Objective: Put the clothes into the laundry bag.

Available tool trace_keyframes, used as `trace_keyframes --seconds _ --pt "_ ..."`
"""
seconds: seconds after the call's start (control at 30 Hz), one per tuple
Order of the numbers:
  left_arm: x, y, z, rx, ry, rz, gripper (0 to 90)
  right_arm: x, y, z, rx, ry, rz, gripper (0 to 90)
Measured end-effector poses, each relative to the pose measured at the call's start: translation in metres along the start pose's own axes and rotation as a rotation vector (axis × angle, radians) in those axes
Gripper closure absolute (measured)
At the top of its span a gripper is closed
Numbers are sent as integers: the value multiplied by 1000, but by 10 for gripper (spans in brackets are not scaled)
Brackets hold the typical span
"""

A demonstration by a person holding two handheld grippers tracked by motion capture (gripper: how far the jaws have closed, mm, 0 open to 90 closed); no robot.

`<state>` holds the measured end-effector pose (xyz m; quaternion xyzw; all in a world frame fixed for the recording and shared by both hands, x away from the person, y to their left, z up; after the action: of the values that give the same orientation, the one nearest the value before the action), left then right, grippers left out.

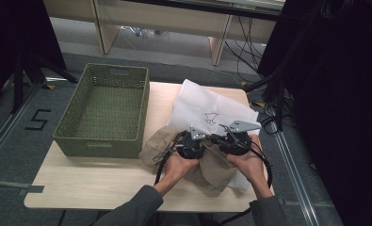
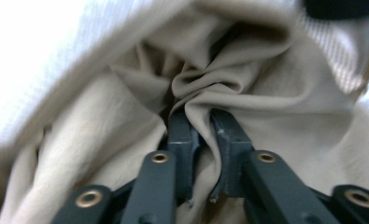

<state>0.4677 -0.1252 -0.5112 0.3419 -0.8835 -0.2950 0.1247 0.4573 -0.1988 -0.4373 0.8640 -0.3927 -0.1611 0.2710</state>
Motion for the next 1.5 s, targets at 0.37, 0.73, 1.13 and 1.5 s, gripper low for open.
trace_keyframes --seconds 0.37,0.73,1.13,1.5 --pt "-16 59 23 -28 -120 -117 281 0 -2 2 -7 0 -3 875" --pt "-22 17 36 -96 -68 23 663 -4 -6 3 -18 11 -16 873" --pt "-23 16 -13 73 35 1 807 -10 -2 -1 -8 16 -30 873" --pt "-39 41 18 -17 24 -43 360 -3 -6 5 -23 9 -20 873"
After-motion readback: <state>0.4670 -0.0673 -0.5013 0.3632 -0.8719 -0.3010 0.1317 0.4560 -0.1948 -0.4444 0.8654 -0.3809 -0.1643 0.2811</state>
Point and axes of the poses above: each handheld gripper's, and its own axes: y roughly backward along the jaws, z roughly out of its underside, x roughly to its right, the point moved 9 cm from there along -y, roughly forward along the jaws, and after that the axes turned 7 degrees about -y, right-handed, at the moved point
